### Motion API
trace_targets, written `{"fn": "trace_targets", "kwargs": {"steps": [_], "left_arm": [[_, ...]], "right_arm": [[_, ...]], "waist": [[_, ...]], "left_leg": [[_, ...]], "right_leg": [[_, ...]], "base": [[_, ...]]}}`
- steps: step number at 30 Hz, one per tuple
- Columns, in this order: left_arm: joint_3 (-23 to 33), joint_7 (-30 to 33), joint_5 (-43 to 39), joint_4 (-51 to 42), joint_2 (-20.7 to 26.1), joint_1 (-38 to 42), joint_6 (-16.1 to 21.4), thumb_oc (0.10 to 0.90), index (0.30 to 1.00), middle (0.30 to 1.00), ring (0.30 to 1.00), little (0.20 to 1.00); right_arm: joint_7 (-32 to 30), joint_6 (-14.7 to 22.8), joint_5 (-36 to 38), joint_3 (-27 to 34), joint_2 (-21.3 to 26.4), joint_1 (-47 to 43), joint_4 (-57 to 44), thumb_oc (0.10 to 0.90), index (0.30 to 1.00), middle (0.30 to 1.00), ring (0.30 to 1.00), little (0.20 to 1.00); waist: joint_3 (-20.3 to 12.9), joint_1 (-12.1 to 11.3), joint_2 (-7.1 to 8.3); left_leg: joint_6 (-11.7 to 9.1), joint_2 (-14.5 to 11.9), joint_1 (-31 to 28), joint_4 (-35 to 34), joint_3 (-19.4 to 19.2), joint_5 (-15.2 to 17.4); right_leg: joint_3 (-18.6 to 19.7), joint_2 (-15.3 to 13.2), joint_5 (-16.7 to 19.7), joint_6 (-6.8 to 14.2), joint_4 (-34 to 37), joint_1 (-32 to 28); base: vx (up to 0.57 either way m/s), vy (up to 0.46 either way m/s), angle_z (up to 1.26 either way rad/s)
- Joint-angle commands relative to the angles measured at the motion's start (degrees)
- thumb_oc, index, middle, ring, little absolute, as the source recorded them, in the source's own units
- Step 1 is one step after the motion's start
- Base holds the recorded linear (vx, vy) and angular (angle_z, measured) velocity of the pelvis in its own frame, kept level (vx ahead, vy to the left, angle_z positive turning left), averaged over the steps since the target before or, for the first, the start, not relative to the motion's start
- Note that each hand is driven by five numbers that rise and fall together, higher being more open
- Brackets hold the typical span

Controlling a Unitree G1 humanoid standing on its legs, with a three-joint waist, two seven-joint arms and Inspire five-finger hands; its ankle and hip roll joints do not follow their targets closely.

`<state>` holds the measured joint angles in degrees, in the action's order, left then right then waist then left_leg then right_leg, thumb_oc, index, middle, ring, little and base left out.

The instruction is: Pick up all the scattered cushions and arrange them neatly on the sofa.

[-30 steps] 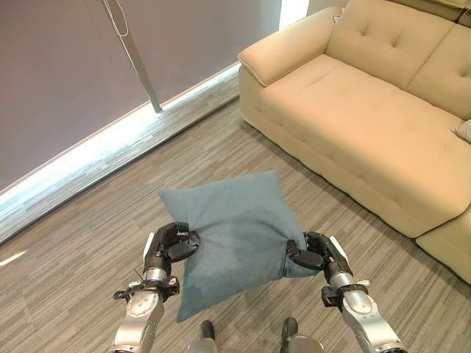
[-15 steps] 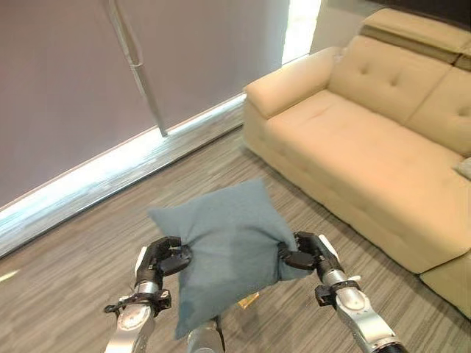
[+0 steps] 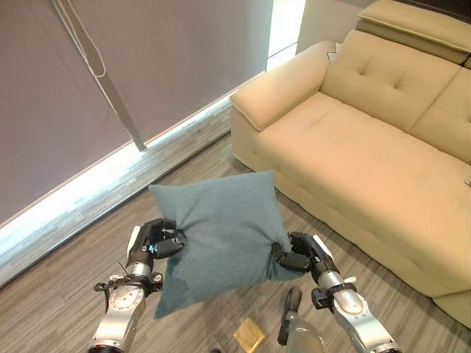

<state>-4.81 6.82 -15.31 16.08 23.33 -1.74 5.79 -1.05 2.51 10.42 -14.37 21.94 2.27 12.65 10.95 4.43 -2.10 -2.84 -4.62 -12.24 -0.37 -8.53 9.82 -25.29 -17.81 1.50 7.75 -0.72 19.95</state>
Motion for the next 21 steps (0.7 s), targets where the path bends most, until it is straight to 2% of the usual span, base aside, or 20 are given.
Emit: {"fn": "trace_targets", "kwargs": {"steps": [1,2,3,4,5,6,7,8,9,11,12,13,14,15,17,18,20,21], "left_arm": [[-1.62,-1.93,3.24,-6.71,2.54,7.87,7.55,0.400,0.300,0.300,0.300,0.300],[-2.79,-1.89,4.20,-6.70,1.76,7.80,7.44,0.400,0.300,0.300,0.300,0.300],[-2.82,-1.88,4.21,-6.69,1.73,7.83,7.44,0.400,0.300,0.300,0.300,0.300],[-3.48,-2.00,3.87,-6.18,1.17,7.99,7.31,0.400,0.300,0.300,0.300,0.300],[-3.30,-2.15,2.87,-6.45,0.97,7.09,6.83,0.400,0.300,0.300,0.300,0.300],[-3.52,-1.74,2.59,-6.41,0.88,6.68,6.56,0.400,0.300,0.300,0.300,0.300],[-3.83,-1.51,2.69,-6.57,0.98,6.62,6.27,0.400,0.300,0.300,0.300,0.300],[-4.15,-1.16,3.25,-6.66,0.99,6.65,6.10,0.400,0.300,0.300,0.300,0.300],[-4.19,-1.14,3.27,-6.66,1.01,6.68,6.09,0.400,0.300,0.300,0.300,0.300],[-4.50,0.02,5.17,-6.85,1.13,6.56,6.17,0.400,0.300,0.300,0.300,0.300],[-4.27,0.69,6.12,-6.85,1.37,6.39,6.33,0.400,0.300,0.300,0.300,0.300],[-4.13,1.66,6.79,-7.11,1.70,6.27,6.67,0.400,0.300,0.300,0.300,0.300],[-3.93,3.39,6.96,-7.20,1.94,5.87,7.54,0.400,0.300,0.300,0.300,0.300],[-4.40,2.78,7.04,-6.38,1.56,6.41,7.73,0.400,0.300,0.300,0.300,0.300],[-4.99,2.95,7.94,-5.22,1.32,7.29,7.64,0.400,0.300,0.300,0.300,0.300],[-5.24,2.96,8.50,-5.43,1.39,7.78,7.96,0.400,0.300,0.300,0.300,0.300],[-5.34,2.42,9.02,-5.26,1.46,7.88,8.09,0.400,0.300,0.300,0.300,0.300],[-5.35,2.41,9.02,-5.22,1.44,7.90,8.12,0.400,0.300,0.300,0.300,0.300]], "right_arm": [[-1.21,7.83,0.28,4.90,-1.32,-5.39,-9.30,0.400,0.300,0.300,0.300,0.300],[-1.85,7.93,-0.18,5.66,-0.17,-4.45,-9.16,0.400,0.300,0.300,0.300,0.300],[-1.85,7.92,-0.17,5.70,-0.14,-4.43,-9.19,0.400,0.300,0.300,0.300,0.300],[-2.20,7.93,0.41,6.19,0.21,-4.08,-9.58,0.400,0.300,0.300,0.300,0.300],[-3.18,8.59,0.96,5.89,0.99,-4.80,-9.64,0.400,0.300,0.300,0.300,0.300],[-3.69,8.63,1.18,5.77,1.22,-5.13,-9.94,0.400,0.300,0.300,0.300,0.300],[-4.00,8.34,1.20,6.08,1.26,-4.86,-10.33,0.400,0.300,0.300,0.300,0.300],[-4.29,8.47,1.05,6.05,1.39,-4.55,-10.65,0.400,0.300,0.300,0.300,0.300],[-4.29,8.46,1.05,6.09,1.36,-4.53,-10.68,0.400,0.300,0.300,0.300,0.300],[-4.91,8.87,0.87,6.01,0.94,-3.76,-11.14,0.400,0.300,0.300,0.300,0.300],[-4.95,9.21,0.81,5.70,0.78,-3.76,-10.75,0.400,0.300,0.300,0.300,0.300],[-5.03,9.43,0.60,5.26,0.61,-4.46,-9.94,0.400,0.300,0.300,0.300,0.300],[-5.63,10.11,-2.15,4.10,0.74,-6.00,-9.17,0.400,0.300,0.300,0.300,0.300],[-4.97,10.21,-3.37,4.39,1.20,-5.45,-10.15,0.400,0.300,0.300,0.300,0.300],[-4.97,10.46,-5.01,4.88,1.78,-4.58,-10.37,0.400,0.300,0.300,0.300,0.300],[-5.18,10.87,-6.38,5.39,2.35,-4.46,-10.12,0.400,0.300,0.300,0.300,0.300],[-4.97,10.43,-7.95,5.69,2.02,-4.37,-9.18,0.400,0.300,0.300,0.300,0.300],[-4.97,10.39,-7.97,5.71,2.03,-4.32,-9.24,0.400,0.300,0.300,0.300,0.300]], "waist": [[-5.98,1.67,-0.10],[-6.66,3.30,-0.37],[-6.81,3.50,-0.33],[-6.48,3.43,-0.02],[-5.86,1.93,0.91],[-5.14,1.06,1.56],[-4.69,0.28,2.44],[-4.47,-0.48,2.74],[-4.57,-0.48,2.90],[-4.68,-2.10,3.15],[-4.64,-2.95,2.95],[-4.45,-4.04,2.39],[-3.83,-6.47,0.14],[-3.90,-5.96,-0.19],[-3.75,-5.54,-0.50],[-4.51,-4.87,-0.21],[-5.41,-5.11,-0.62],[-5.42,-5.26,-0.49]], "left_leg": [[-4.57,-2.27,-4.65,9.16,-1.38,4.22],[-7.68,-5.42,-2.26,24.28,0.24,-3.90],[-7.74,-5.41,-1.80,24.54,0.56,-3.96],[-8.52,-6.94,3.46,35.79,1.32,-9.17],[-6.32,-8.40,8.61,54.28,1.67,-12.27],[-4.76,-8.46,11.45,59.33,2.10,-11.59],[-3.41,-8.30,14.69,60.89,2.15,-10.38],[-3.02,-7.99,17.68,60.42,2.21,-8.33],[-2.91,-7.82,17.85,60.37,2.15,-8.47],[-2.37,-4.95,23.79,52.46,1.68,-6.84],[-1.68,-3.48,24.40,44.05,1.73,-6.56],[-1.35,-2.93,24.88,31.69,2.90,-7.27],[-3.11,-2.29,22.20,10.55,10.73,-13.71],[-3.03,-2.32,20.27,7.73,11.15,-13.33],[-3.42,-2.26,19.18,8.01,10.99,-13.54],[-2.76,-1.12,18.48,8.76,10.72,-12.21],[-1.37,-1.23,16.29,7.79,8.10,-10.45],[-1.31,-1.09,16.24,7.74,7.89,-10.44]], "right_leg": [[2.05,-0.18,3.91,4.54,0.16,-4.32],[5.54,2.92,3.95,1.67,-3.27,-6.80],[5.32,2.80,3.99,1.56,-3.23,-6.69],[6.10,4.20,3.02,-0.49,-3.72,-8.40],[5.79,7.66,-0.46,-4.60,-4.51,-13.11],[6.42,9.05,-2.25,-6.10,-4.56,-15.45],[7.52,10.14,-3.58,-7.02,-4.66,-17.16],[8.23,11.21,-4.59,-7.28,-4.43,-18.86],[8.22,11.03,-4.46,-7.27,-4.35,-18.74],[10.78,13.26,-5.72,-7.17,-3.02,-21.89],[12.29,14.31,-6.38,-6.56,-2.93,-22.71],[14.07,15.24,-7.35,-5.97,-3.08,-23.62],[17.77,18.09,-9.87,-5.67,-5.06,-26.82],[18.23,18.80,-11.29,-5.56,-5.64,-27.68],[18.55,18.78,-12.29,-5.37,-6.32,-28.20],[18.95,17.79,-12.56,-4.67,-8.44,-27.66],[16.55,15.88,-12.91,-2.70,-16.45,-25.11],[16.73,15.66,-13.25,-2.61,-17.12,-24.76]], "base": [[0.85,-0.267,0.69],[0.53,-0.196,0.71],[0.65,-0.293,0.82],[0.51,-0.334,0.58],[0.69,-0.404,0.04],[0.71,-0.362,-0.85],[0.49,-0.155,-1.27],[0.32,-0.076,-1.19],[0.38,-0.015,-0.53],[0.47,0.078,-0.26],[0.53,0.202,-0.71],[0.82,0.390,-1.05],[0.74,0.358,-2.14],[0.68,0.322,-2.32],[0.22,0.137,-1.45],[0.21,0.191,-0.50],[0.24,0.199,-0.76],[0.16,0.135,-1.01]]}}
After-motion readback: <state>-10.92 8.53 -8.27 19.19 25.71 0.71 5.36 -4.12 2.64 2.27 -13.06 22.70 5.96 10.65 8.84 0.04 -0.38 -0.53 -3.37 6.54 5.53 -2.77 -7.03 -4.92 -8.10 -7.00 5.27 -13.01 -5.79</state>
